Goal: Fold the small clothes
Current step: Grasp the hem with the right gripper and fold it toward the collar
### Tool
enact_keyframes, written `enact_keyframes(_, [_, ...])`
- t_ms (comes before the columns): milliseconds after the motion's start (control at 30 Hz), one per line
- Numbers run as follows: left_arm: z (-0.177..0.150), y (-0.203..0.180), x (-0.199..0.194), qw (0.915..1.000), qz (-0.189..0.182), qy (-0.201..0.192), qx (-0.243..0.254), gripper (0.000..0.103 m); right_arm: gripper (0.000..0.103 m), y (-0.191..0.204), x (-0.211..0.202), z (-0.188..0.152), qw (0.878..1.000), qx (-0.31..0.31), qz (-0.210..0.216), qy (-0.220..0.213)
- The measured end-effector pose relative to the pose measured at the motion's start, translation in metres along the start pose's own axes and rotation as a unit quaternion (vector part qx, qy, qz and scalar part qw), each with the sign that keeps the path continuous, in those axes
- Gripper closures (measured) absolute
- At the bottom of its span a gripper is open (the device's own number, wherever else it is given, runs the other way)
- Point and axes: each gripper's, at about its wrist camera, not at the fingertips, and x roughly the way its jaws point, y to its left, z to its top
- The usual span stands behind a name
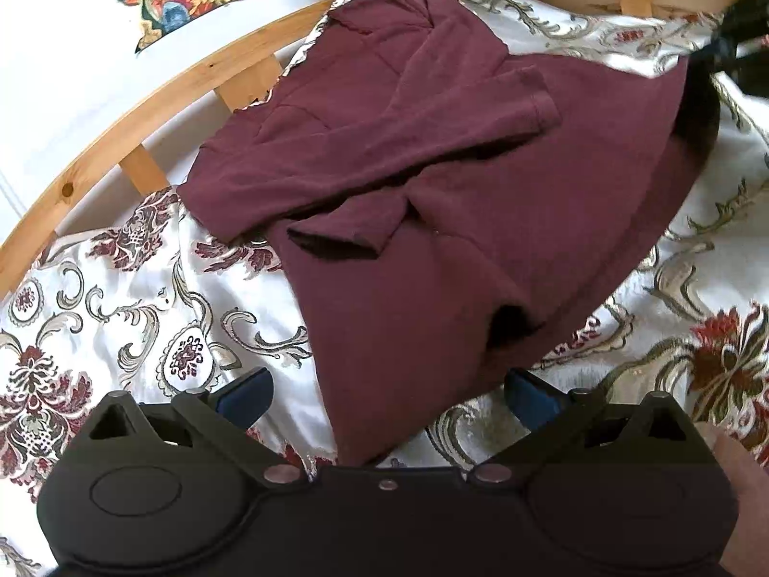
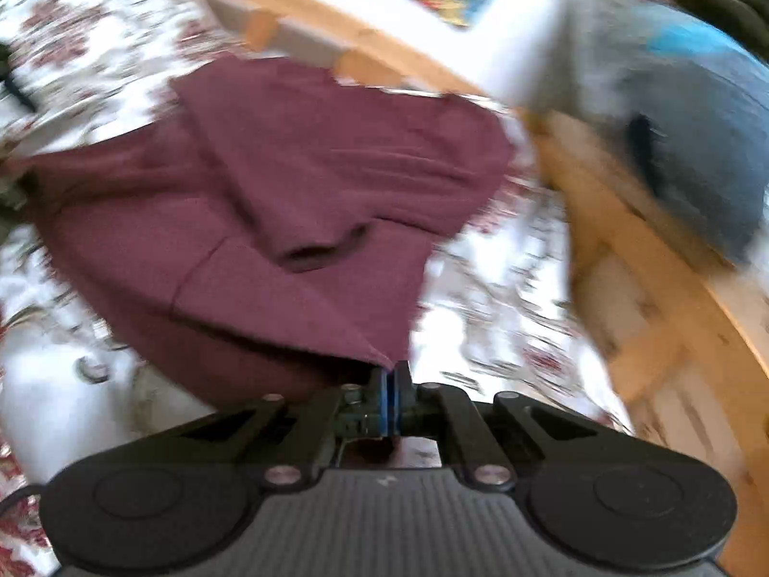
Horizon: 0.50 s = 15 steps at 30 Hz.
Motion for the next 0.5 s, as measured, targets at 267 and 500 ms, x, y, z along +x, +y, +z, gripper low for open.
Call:
enact_keyframes(267, [0.001, -0.011, 0.005, 0.9983, 0.017, -0.004, 0.055, 0.001, 0.098, -0.011, 0.011, -0.008, 0.999, 0.012, 0.017, 0.028])
enact_keyframes(500, [-0.001, -0.017, 0.005, 0.9929, 0.023, -0.012, 0.116, 0.001, 0.033, 0.002, 0.009, -0.011, 0.999, -0.017, 0.027, 0.018])
